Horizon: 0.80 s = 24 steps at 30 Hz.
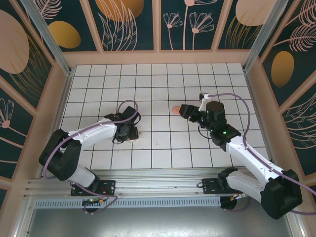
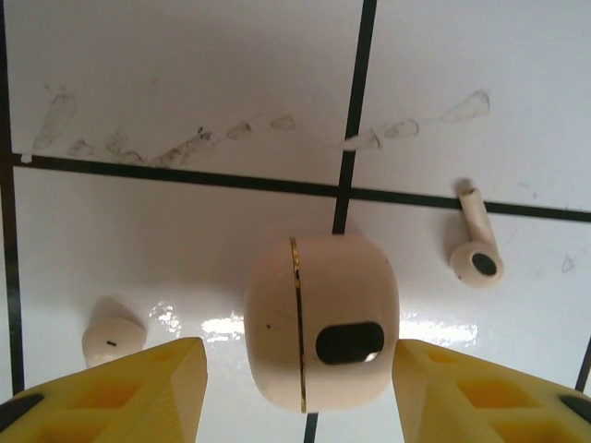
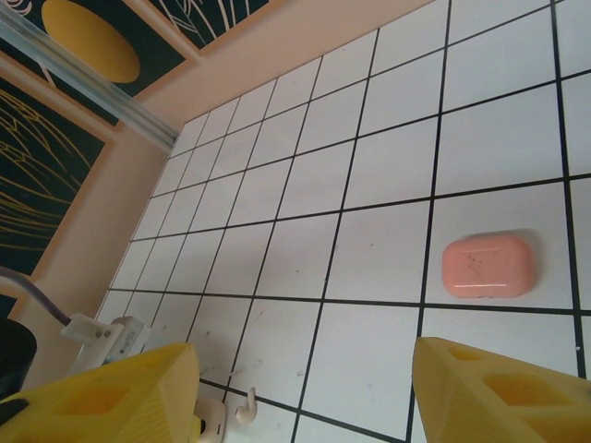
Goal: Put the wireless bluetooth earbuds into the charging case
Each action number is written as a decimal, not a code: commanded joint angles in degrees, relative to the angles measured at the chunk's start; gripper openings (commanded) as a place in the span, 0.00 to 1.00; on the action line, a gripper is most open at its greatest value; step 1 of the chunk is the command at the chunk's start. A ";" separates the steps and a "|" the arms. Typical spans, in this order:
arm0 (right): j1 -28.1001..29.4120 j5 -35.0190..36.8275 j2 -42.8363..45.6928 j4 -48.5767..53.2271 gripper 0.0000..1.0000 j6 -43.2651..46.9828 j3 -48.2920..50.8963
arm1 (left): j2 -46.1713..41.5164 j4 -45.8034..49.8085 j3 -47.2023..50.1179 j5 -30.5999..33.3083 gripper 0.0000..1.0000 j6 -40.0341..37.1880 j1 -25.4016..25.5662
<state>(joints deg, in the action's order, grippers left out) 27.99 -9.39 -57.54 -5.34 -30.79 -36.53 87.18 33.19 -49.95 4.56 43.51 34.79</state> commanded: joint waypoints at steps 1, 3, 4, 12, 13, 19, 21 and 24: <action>0.62 1.81 0.75 0.77 0.63 0.20 -1.87 | 0.88 -2.18 1.03 -1.89 0.55 -1.15 -1.29; 0.62 1.92 0.85 0.82 0.63 0.24 -1.87 | 1.61 -2.76 1.05 -2.62 0.55 -1.32 -1.41; 0.59 1.96 0.93 0.92 0.63 0.29 -1.87 | 1.91 -2.91 1.05 -2.80 0.55 -1.44 -1.51; 0.71 2.05 0.79 1.01 0.63 0.38 -1.87 | 3.82 -4.71 1.12 -4.12 0.53 -1.72 -1.49; 0.70 2.05 0.90 0.99 0.63 0.42 -1.87 | 4.17 -4.63 1.13 -4.04 0.52 -1.91 -1.53; 0.71 2.38 1.34 1.45 0.63 0.70 -1.87 | 5.06 -5.05 2.04 -4.56 0.53 -2.16 -1.51; 0.68 2.53 1.52 1.59 0.63 0.81 -1.87 | 5.10 -5.22 2.17 -4.70 0.54 -2.27 -1.50; 0.68 2.71 1.64 1.80 0.63 0.99 -1.79 | 5.37 -5.20 2.26 -4.91 0.55 -2.55 -1.50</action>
<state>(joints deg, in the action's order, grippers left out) 28.18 -8.40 -57.32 -3.92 -30.50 -36.62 91.79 28.08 -48.51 0.34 42.00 33.47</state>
